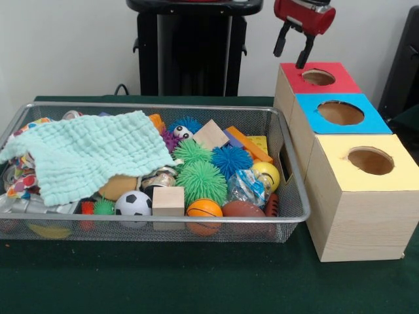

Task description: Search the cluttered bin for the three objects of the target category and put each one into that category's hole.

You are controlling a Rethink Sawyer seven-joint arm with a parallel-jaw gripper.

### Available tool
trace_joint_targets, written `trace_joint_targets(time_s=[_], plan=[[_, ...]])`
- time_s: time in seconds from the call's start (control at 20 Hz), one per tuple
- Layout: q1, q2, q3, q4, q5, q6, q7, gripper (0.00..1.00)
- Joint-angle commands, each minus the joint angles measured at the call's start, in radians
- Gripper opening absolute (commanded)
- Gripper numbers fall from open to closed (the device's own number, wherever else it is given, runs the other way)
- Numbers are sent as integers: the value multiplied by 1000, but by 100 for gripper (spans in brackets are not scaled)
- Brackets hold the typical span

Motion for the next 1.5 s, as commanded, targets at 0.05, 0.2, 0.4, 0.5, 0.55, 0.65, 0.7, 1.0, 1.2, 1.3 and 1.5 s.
trace_joint_targets(time_s=[0.05,0.2,0.4,0.5,0.55,0.65,0.7,1.0,1.2,1.3,1.5], plan=[[-30,-21,45,-50,-38,131,167,100],[-42,-13,13,-87,-67,168,143,100],[-139,2,6,-156,-126,164,32,100],[-205,4,33,-193,-168,171,-35,100],[-225,4,42,-207,-185,171,-51,100],[-282,4,77,-234,-227,169,-90,100],[-315,2,102,-247,-245,177,-113,100],[-433,19,192,-304,-342,164,-145,100],[-463,32,215,-316,-395,130,-101,100],[-480,37,229,-319,-416,109,-81,100],[-509,52,247,-349,-454,109,-69,100]])
